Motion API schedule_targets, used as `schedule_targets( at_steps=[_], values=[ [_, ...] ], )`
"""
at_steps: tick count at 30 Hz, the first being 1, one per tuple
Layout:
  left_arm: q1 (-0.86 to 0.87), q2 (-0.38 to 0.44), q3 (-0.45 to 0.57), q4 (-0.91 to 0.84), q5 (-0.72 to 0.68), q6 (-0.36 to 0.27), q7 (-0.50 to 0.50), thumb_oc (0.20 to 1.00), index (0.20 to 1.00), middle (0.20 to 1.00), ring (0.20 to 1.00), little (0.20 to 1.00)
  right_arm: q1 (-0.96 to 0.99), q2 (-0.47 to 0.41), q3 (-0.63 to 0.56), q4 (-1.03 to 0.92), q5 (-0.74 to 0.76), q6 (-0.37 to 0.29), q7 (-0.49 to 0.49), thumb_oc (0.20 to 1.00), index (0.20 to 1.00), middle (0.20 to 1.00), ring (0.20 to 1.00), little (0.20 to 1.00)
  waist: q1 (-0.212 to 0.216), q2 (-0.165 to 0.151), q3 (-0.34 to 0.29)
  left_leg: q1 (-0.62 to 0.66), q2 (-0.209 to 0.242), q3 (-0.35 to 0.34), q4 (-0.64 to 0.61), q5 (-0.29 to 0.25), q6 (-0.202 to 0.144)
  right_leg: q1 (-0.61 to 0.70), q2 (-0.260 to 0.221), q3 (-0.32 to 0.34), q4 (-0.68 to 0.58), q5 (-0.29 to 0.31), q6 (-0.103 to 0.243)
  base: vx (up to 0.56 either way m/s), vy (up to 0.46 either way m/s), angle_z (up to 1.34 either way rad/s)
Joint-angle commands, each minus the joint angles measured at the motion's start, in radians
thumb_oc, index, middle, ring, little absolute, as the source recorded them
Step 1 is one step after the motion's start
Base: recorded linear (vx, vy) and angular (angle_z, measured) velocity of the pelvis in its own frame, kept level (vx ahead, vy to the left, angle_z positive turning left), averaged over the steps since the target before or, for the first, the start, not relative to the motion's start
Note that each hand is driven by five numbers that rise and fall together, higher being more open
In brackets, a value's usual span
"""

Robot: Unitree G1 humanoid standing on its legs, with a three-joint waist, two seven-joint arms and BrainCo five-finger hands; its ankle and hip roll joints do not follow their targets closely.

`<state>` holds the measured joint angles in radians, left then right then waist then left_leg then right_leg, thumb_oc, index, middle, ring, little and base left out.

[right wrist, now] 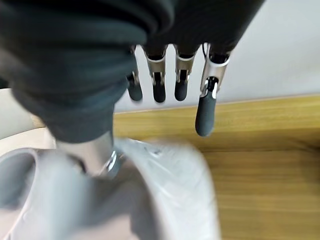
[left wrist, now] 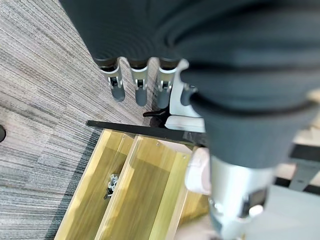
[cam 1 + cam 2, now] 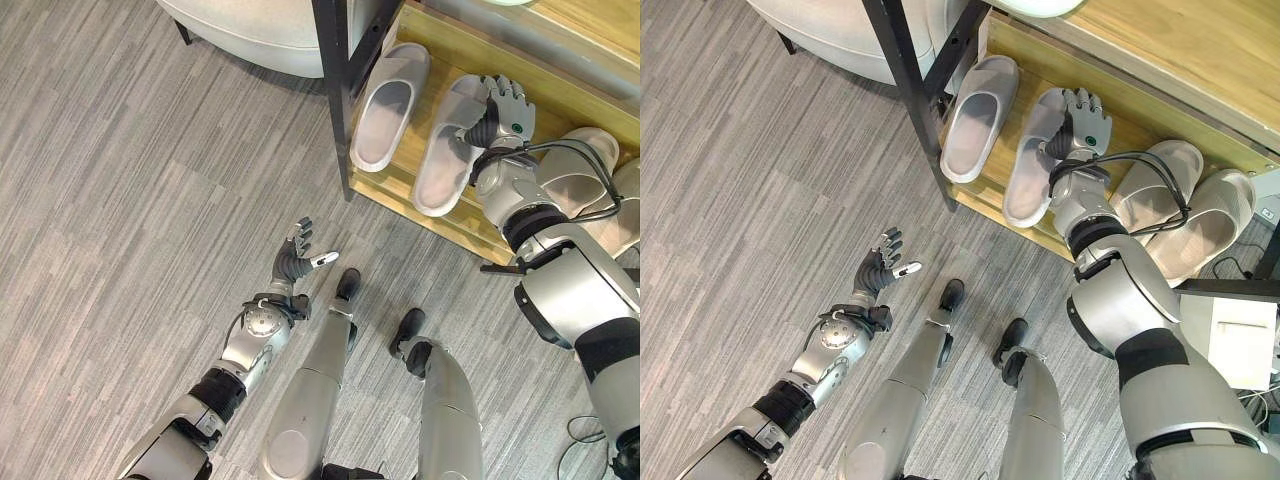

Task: Arrange the slippers neatly on the shoe rack.

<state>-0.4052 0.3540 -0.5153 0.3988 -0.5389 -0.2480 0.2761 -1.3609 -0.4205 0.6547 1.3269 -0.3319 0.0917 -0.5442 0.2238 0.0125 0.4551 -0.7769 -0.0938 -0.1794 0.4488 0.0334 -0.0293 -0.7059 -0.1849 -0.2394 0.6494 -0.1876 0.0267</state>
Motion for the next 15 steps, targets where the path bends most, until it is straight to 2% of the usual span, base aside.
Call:
schedule_targets(
  at_steps=[1,8,9,10,15],
  values=[
    [-0.021,-0.015,-0.016,-0.005,0.012,-0.032,0.007,1.000,1.000,1.000,1.000,1.000,-0.062,-0.064,0.032,-0.010,0.006,-0.002,-0.025,1.000,1.000,1.000,1.000,1.000,0.012,0.005,-0.009,0.038,0.004,0.023,0.109,-0.168,0.015,0.072,0.012,0.030,-0.067,0.002,0.071,0.00,0.000,0.00],
    [-0.018,-0.008,-0.013,-0.001,0.015,-0.026,0.012,1.000,1.000,1.000,1.000,1.000,-0.059,-0.064,0.000,-0.003,0.060,-0.010,-0.033,1.000,1.000,1.000,1.000,1.000,0.001,0.000,-0.005,0.053,0.011,0.023,0.077,-0.154,0.011,0.082,0.015,0.029,-0.093,0.016,0.072,-0.01,0.003,0.00],
    [-0.020,-0.008,-0.012,-0.001,0.016,-0.027,0.015,1.000,1.000,1.000,1.000,1.000,-0.055,-0.061,-0.017,-0.007,0.083,-0.017,-0.043,1.000,1.000,1.000,1.000,1.000,-0.002,0.002,-0.004,0.044,0.011,0.024,0.062,-0.119,0.012,0.075,0.014,0.021,-0.107,0.045,0.066,-0.07,0.021,0.02],
    [-0.019,-0.009,-0.009,0.001,0.014,-0.028,0.018,1.000,1.000,1.000,1.000,1.000,-0.049,-0.053,-0.036,-0.015,0.108,-0.025,-0.050,1.000,1.000,1.000,1.000,1.000,-0.005,0.001,-0.004,0.045,0.012,0.025,0.062,-0.120,0.012,0.076,0.013,0.021,-0.109,0.045,0.066,-0.07,0.024,0.03],
    [-0.028,-0.023,0.002,0.018,0.020,-0.017,0.050,1.000,1.000,1.000,1.000,1.000,0.034,0.041,-0.214,-0.118,0.420,-0.135,-0.078,1.000,1.000,1.000,1.000,1.000,-0.024,-0.006,-0.003,0.056,0.014,0.033,0.057,-0.124,0.016,0.087,0.016,0.027,-0.113,0.044,0.066,0.01,0.004,-0.03]
  ],
)
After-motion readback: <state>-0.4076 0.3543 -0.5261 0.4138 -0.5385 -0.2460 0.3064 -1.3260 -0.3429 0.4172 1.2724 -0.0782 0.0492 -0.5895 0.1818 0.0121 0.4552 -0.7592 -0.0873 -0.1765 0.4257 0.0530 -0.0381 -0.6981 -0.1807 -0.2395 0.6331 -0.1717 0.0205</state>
